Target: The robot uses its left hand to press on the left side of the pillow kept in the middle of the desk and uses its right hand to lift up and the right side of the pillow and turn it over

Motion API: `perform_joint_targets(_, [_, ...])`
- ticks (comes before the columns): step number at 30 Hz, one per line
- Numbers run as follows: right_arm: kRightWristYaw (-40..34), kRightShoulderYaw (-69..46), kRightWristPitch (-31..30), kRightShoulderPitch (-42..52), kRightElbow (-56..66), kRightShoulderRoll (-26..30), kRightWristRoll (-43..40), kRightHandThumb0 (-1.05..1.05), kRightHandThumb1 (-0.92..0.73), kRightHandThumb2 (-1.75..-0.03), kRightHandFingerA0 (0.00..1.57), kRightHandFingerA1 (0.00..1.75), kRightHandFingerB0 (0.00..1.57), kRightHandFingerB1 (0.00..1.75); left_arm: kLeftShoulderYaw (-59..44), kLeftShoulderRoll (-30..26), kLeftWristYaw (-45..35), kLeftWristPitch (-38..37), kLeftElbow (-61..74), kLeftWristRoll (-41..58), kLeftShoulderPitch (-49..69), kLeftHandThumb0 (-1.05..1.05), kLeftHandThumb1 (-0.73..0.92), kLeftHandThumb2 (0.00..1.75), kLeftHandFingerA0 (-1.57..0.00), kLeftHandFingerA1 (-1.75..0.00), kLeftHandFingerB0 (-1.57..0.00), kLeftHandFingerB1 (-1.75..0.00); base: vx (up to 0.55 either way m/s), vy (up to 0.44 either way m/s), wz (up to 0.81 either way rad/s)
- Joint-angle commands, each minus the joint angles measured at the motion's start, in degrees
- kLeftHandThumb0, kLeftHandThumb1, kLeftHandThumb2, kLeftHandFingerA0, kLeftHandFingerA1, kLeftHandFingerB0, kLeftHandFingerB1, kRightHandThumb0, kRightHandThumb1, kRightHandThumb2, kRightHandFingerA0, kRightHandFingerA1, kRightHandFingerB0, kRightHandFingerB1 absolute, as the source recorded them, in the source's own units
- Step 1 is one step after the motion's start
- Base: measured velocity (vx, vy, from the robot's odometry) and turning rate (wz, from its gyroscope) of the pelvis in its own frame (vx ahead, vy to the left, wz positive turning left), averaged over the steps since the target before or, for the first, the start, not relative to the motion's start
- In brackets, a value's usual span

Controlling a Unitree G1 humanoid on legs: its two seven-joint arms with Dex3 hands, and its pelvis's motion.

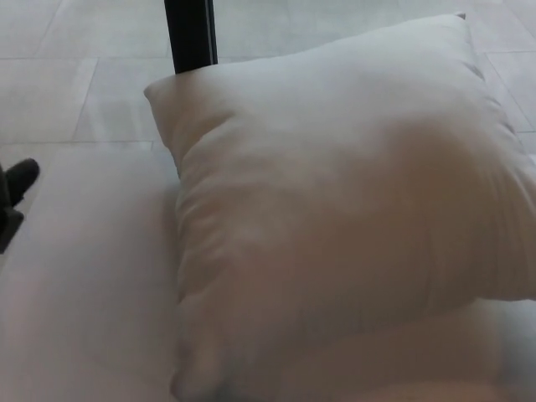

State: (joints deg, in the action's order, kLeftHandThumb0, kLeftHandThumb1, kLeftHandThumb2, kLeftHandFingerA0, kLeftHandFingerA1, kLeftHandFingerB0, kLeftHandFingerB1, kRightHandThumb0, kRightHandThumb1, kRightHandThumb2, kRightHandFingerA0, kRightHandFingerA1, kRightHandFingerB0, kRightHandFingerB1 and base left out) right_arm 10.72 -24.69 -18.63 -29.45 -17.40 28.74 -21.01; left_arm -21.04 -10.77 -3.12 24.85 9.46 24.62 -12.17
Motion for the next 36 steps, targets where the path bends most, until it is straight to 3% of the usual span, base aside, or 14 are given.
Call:
perform_joint_targets(1, [-1.45, 5.28, -14.26, -0.01, 2.68, -2.78, -0.79, -0.9, -0.81, -0.65, 0.37, 0.43, 0.26, 0.29, 12.4, -2.55, 1.33, 18.52, 3.19, -3.29, 2.67, -0.91, 0.77, 1.19, -0.17, -0.54, 0.0, -0.13, 0.0, 0.0, 0.0])
perform_joint_targets(4, [-1.59, 8.18, -13.13, -0.47, 0.73, -3.54, 1.99, -0.9, -0.83, -0.66, 0.37, 0.41, 0.24, 0.29, 17.19, -2.94, 1.8, 21.81, 3.42, -4.57, 0.7, -0.95, 0.89, 0.8, -0.08, -0.43, 0.0, -0.11, 0.0, 0.0, 0.0])
perform_joint_targets(6, [-1.58, 9.44, -12.64, -0.55, 0.03, -3.91, 2.95, -0.91, -0.84, -0.66, 0.38, 0.42, 0.24, 0.28, 19.27, -3.69, 0.92, 23.75, 3.38, -4.24, -0.12, -0.88, 0.8, 1.21, -0.01, -0.39, 0.0, -0.12, 0.0, 0.0, 0.0])
perform_joint_targets(10, [-2.97, 10.85, -12.79, -0.45, -0.98, -5.54, 3.46, -0.93, -0.83, -0.66, 0.42, 0.43, 0.28, 0.29, 23.66, -2.66, 2.13, 26.87, 4.54, -4.88, -1.57, -0.86, 0.92, 0.86, -0.04, -0.41, 0.0, -0.04, 0.0, 0.0, 0.0])
perform_joint_targets(15, [-3.41, 12.78, -12.04, 0.6, -1.29, -6.76, 4.6, -0.94, -0.85, -0.66, 0.42, 0.43, 0.27, 0.29, 27.61, -0.76, 3.73, 29.12, 3.95, -5.65, -3.55, -0.92, 0.82, 1.17, -0.1, -0.47, 0.0, -0.08, 0.0, 0.0, 0.0])
perform_joint_targets(16, [-3.29, 13.3, -11.65, 0.69, -1.53, -7.0, 4.87, -0.91, -0.66, -1.07, 0.33, 0.53, 0.19, 0.42, 28.47, -1.02, 3.72, 28.88, 3.63, -6.26, -3.77, -0.89, 0.92, 0.92, -0.03, -0.43, 0.0, 0.0, 0.0, 0.0, 0.0])
perform_joint_targets(18, [-3.66, 14.44, -11.66, 1.02, -1.53, -6.96, 5.82, -0.94, -0.87, -0.67, 0.4, 0.41, 0.28, 0.3, 29.39, -0.85, 2.7, 29.33, 2.76, -5.48, -4.62, -0.88, 0.92, 0.95, -0.01, -0.43, 0.0, 0.0, 0.0, 0.0, 0.0])
perform_joint_targets(21, [-4.19, 15.66, -12.73, 0.83, -1.01, -7.06, 6.7, -0.91, -0.7, -1.11, 0.32, 0.52, 0.19, 0.42, 30.48, -0.04, 3.85, 31.84, 1.71, -5.73, -5.72, -0.91, 0.92, 1.33, 0.0, -0.38, 0.0, -0.22, 0.0, 0.0, 0.0])
perform_joint_targets(22, [-4.35, 16.61, -12.95, 0.29, -1.15, -7.23, 7.36, -0.95, -0.91, -0.68, 0.4, 0.4, 0.27, 0.29, 30.98, 0.54, 3.65, 32.39, 1.15, -5.31, -5.94, -0.91, 0.9, 1.3, -0.02, -0.4, 0.0, -0.21, 0.0, 0.0, 0.0])
perform_joint_targets(23, [-4.34, 16.81, -13.06, 0.01, -1.15, -7.4, 7.31, -0.92, -0.71, -1.12, 0.33, 0.52, 0.2, 0.43, 30.99, 1.22, 3.96, 31.96, 0.78, -5.31, -5.84, -0.91, 0.9, 1.29, -0.02, -0.38, 0.0, -0.16, 0.0, 0.0, 0.0])
perform_joint_targets(25, [-4.56, 17.5, -12.81, -0.61, -1.28, -8.11, 7.39, -0.96, -0.92, -0.69, 0.44, 0.41, 0.28, 0.31, 31.52, 1.97, 4.48, 32.0, 0.51, -5.72, -5.97, -0.97, 0.92, 1.31, 0.0, -0.34, 0.0, -0.09, 0.0, 0.0, 0.0])
perform_joint_targets(29, [-4.82, 19.55, -13.19, -3.22, 0.15, -11.36, 6.77, -0.96, -0.69, -1.12, 0.4, 0.53, 0.23, 0.44, 32.74, 6.13, 6.62, 33.25, -2.9, -6.57, -8.66, -0.96, 0.89, 1.31, -0.04, -0.4, 0.0, -0.13, 0.0, 0.0, 0.0])
perform_joint_targets(30, [-4.05, 19.99, -12.6, -3.86, 0.23, -12.28, 6.36, -1.0, -0.91, -0.68, 0.44, 0.44, 0.29, 0.31, 31.67, 7.88, 7.26, 33.01, -4.1, -6.02, -8.79, -0.96, 0.92, 0.97, -0.02, -0.4, 0.0, 0.0, 0.0, 0.0, 0.0])
perform_joint_targets(36, [-4.51, 24.6, -15.97, -7.61, 4.42, -18.39, 6.17, -0.99, -0.89, -0.68, 0.47, 0.42, 0.32, 0.33, 32.37, 12.91, 9.24, 34.05, -8.01, -7.4, -9.78, -1.05, 0.89, 1.29, 0.0, -0.39, 0.0, -0.09, 0.0, 0.0, 0.0])
